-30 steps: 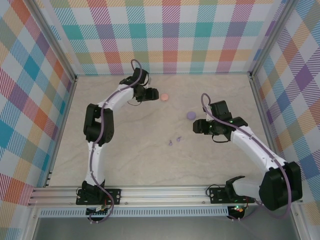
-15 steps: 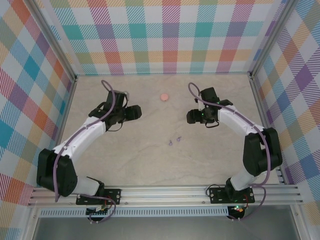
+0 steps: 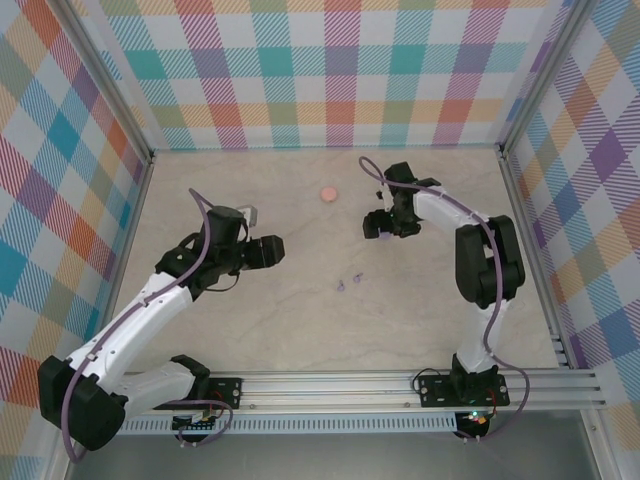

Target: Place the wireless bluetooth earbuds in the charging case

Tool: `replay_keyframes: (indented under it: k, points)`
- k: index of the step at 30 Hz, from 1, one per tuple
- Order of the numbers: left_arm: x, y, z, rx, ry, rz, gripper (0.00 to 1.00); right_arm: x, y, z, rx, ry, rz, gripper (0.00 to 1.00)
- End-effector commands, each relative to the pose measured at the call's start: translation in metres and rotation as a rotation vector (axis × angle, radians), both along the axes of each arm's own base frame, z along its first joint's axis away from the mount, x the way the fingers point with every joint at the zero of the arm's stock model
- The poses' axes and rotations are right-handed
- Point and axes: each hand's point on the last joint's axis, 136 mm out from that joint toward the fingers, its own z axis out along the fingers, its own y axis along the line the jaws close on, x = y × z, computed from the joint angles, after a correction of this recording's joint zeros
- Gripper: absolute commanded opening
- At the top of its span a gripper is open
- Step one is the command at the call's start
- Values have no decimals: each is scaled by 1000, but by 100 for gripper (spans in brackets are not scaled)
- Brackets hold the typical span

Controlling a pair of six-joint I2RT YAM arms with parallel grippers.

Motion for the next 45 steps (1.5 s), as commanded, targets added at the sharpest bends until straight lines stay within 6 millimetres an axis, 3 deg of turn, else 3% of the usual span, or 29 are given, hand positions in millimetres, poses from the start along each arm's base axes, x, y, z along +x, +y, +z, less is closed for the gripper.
replay_keyframes:
  k: [1, 23, 34, 39, 45]
  points:
    - [-13, 0, 1, -2, 46, -13, 70, 5, -7, -1, -50, 26, 1, 86]
    - [-16, -2, -2, 7, 70, -22, 70, 29, -1, -33, -88, 132, -33, 71]
    - [-16, -2, -6, 14, 79, -25, 70, 22, 0, -40, -77, 168, -49, 52]
    - [-17, -1, -4, 11, 76, -24, 70, 14, 6, -39, -49, 190, -73, 52]
    - [-18, -2, -6, 9, 83, -30, 70, -2, 31, -36, -20, 198, -52, 52]
